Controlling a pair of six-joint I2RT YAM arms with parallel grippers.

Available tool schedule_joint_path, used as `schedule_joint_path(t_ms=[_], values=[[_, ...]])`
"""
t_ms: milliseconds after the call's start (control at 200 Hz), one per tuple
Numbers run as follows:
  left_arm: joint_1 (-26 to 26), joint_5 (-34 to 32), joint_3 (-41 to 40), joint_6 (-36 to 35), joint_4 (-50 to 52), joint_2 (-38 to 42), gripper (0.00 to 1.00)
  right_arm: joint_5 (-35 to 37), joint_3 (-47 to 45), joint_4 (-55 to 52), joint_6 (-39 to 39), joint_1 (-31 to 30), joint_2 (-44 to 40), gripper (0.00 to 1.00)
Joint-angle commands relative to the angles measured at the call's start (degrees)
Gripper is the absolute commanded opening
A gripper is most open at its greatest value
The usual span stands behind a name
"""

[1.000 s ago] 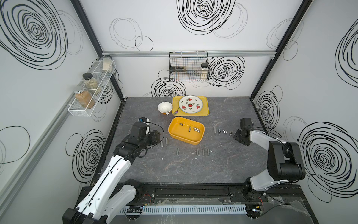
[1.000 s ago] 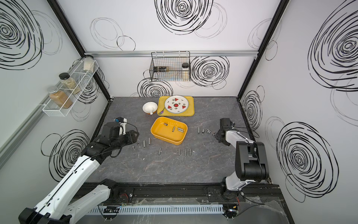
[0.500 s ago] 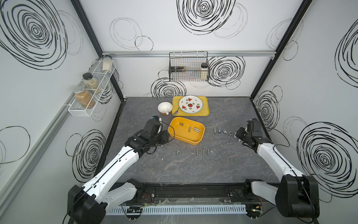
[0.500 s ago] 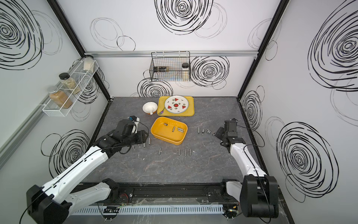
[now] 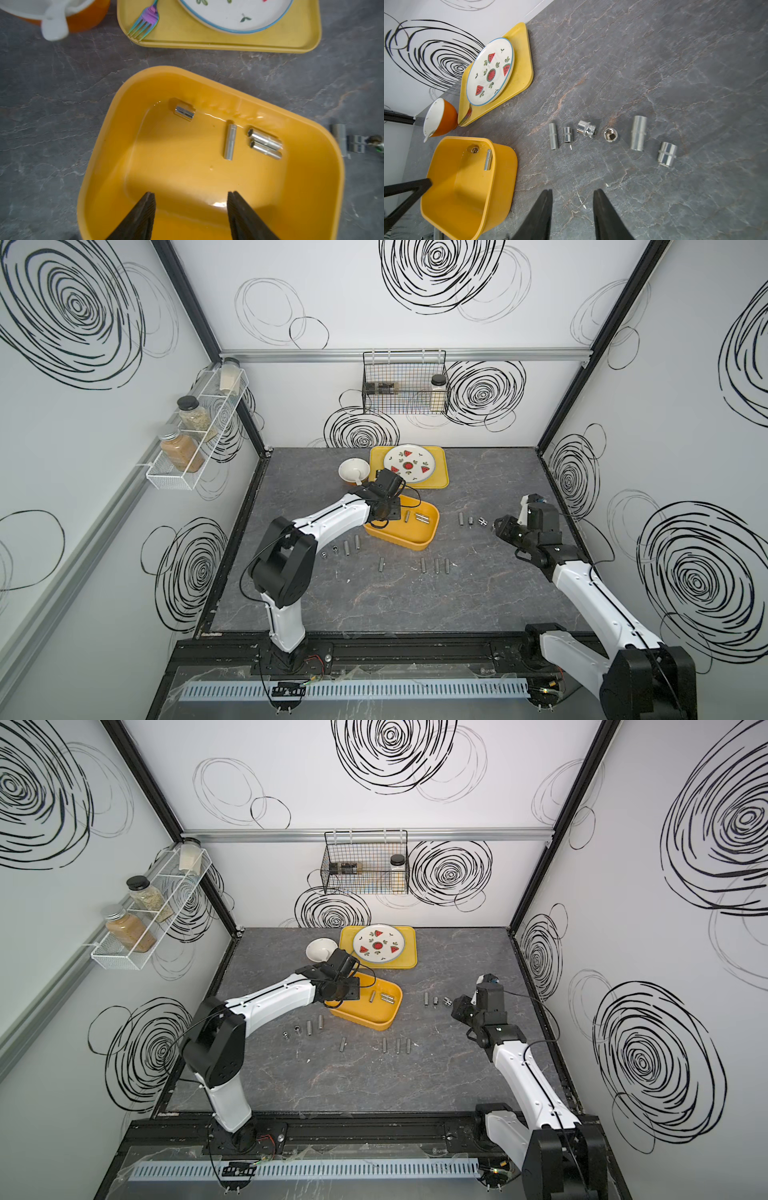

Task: Take out the socket from the storage box
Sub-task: Place the socket head at the center of the board, then pick up the socket head from the storage box.

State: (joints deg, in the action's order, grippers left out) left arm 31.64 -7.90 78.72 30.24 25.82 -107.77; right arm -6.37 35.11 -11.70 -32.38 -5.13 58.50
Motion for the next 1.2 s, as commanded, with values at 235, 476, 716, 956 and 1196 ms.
schedule_joint_path(t_ms=[235, 476, 716, 956, 1196], values=[[-2.8, 0.7, 8.4, -11.8, -3.6, -11.1, 0.63, -6.0, -1.0, 2.4, -0.1, -0.5, 2.1, 0.38], [-3.7, 2.8, 10.9, -15.7, -4.3, -15.7, 0.62, -8.3, -1.0, 3.0, -0.1, -0.6, 4.3, 0.38], [-4.7, 3.6, 13.4, -15.3, -4.5, -18.9, 0.59, -8.0, -0.8, 2.7, 0.0, -0.6, 4.3, 0.38], [-4.1, 3.4, 13.9, -15.1, -4.9, -20.2, 0.52, -7.2, -0.2, 2.0, 0.1, -0.7, 5.1, 0.37], [-3.1, 3.2, 15.0, -15.1, -5.2, -21.7, 0.44, -7.1, -0.1, 2.0, 0.2, -0.7, 5.4, 0.37]])
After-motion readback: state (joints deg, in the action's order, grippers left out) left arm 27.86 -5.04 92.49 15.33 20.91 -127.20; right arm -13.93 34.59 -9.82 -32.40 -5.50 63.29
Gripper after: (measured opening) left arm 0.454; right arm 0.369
